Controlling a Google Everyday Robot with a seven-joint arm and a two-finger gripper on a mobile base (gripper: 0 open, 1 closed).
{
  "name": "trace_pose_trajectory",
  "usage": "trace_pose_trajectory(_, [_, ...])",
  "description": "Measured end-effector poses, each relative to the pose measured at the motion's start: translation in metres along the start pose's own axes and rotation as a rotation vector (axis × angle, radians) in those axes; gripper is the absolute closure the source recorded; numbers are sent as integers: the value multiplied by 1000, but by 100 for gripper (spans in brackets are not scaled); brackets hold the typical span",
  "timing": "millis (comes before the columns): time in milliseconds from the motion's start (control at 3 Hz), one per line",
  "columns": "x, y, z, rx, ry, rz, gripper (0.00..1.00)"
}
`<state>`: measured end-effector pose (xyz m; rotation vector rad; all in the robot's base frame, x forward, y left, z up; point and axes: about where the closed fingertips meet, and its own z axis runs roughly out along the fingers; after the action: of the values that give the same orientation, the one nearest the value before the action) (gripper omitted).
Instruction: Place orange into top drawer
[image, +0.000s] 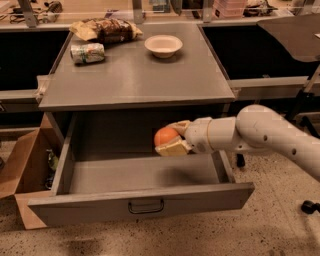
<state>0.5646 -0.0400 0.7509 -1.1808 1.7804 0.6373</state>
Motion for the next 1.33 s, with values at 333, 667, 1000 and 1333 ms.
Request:
trace_pose_trajectory(333, [48,-15,23,88,61,75,100])
trace_pose_trajectory(667, [80,-24,37,135,115,126,100])
trace_pose_trajectory(1000, [96,-36,52,139,146,149,81])
trace_pose_trajectory(1333, [97,-36,53,138,148,148,57])
